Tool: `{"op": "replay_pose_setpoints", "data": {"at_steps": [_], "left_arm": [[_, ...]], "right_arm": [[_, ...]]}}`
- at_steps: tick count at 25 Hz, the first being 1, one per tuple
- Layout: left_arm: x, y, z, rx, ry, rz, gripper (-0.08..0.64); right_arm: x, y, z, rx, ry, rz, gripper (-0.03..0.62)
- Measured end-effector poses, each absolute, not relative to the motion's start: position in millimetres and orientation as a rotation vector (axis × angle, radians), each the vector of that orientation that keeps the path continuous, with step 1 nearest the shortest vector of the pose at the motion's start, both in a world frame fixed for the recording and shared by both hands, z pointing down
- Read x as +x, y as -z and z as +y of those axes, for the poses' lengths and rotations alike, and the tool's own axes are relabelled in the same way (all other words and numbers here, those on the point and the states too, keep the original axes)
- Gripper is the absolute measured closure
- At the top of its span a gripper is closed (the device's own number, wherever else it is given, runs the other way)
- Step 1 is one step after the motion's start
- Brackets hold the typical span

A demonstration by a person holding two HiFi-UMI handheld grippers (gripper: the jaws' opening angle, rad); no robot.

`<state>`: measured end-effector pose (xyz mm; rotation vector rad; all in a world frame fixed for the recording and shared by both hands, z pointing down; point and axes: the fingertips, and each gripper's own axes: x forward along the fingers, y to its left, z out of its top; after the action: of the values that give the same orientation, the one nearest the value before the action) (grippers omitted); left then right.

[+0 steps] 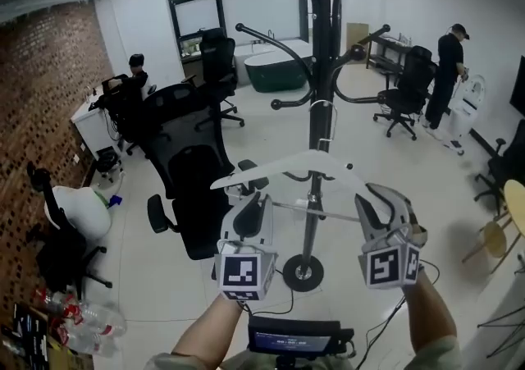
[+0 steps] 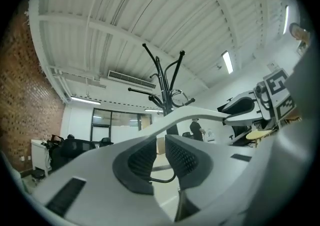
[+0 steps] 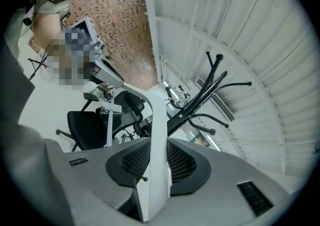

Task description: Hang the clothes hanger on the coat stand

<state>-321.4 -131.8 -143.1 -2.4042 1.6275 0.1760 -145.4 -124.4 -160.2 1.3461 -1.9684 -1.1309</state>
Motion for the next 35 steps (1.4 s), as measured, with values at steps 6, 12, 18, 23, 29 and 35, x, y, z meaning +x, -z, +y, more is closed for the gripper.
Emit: {"op": "replay_pose_setpoints", "data": {"at_steps": [6, 12, 18, 23, 29, 35], "left_arm": [[-347.1, 137.5, -141.7, -2.392, -0.138, 1.659, 0.489], [-342.7, 110.4, -152.6, -2.449, -0.098, 1.668, 0.497], [-325.8, 85.0, -154.7, -2.511, -0.050, 1.651, 0.508], [-323.7, 82.4, -149.3, -2.516, -0.055, 1.645, 0.509], [-323.7, 88.5, -148.5, -2.537, -0.097, 1.581, 0.509], [-299.2, 83.6, -137.0, -2.623, -0.139, 1.473, 0.509]], "right_arm": [[-192.1, 167.7, -168.3, 1.323, 1.126, -1.984, 0.508], [-196.4, 140.5, -199.4, 1.307, 1.052, -1.939, 0.506], [-185.6, 129.4, -217.5, 1.343, 1.003, -1.906, 0.505], [-179.9, 129.0, -213.3, 1.390, 0.994, -1.918, 0.492], [-190.1, 136.9, -196.3, 1.421, 0.983, -1.989, 0.439], [-177.0, 138.8, -153.3, 1.584, 0.835, -2.108, 0.439]]}}
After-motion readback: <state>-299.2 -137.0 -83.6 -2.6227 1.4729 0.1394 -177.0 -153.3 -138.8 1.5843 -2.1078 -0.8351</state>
